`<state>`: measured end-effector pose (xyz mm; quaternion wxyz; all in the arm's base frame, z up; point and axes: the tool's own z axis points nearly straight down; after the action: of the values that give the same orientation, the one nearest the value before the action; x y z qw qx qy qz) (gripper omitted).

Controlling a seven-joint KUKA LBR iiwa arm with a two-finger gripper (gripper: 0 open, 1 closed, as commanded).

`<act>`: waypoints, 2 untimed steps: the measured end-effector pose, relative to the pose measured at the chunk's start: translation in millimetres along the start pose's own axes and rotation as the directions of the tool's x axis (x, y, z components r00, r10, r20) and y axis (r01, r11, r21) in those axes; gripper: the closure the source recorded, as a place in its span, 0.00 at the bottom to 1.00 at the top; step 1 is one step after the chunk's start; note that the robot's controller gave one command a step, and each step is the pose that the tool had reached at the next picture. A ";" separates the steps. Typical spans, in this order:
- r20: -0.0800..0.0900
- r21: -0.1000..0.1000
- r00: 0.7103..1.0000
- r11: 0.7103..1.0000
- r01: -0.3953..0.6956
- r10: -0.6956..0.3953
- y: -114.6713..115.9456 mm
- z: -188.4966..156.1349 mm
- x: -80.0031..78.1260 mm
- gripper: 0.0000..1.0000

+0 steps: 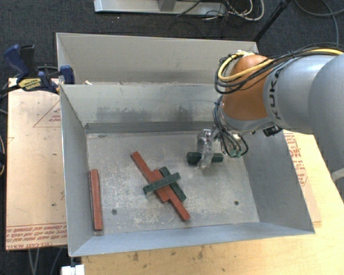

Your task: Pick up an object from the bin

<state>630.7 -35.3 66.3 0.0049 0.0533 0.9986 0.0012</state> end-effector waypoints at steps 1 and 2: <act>-0.008 0.001 1.000 1.000 0.001 -0.001 0.0 -12.8 2.6 1.00; -0.012 0.001 1.000 1.000 0.001 -0.001 0.1 -34.7 3.0 1.00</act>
Offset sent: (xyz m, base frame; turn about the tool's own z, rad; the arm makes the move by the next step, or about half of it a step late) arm 0.0001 -0.0001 0.0951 0.0000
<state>627.3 -35.0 101.0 -0.0013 0.0525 0.9986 0.0008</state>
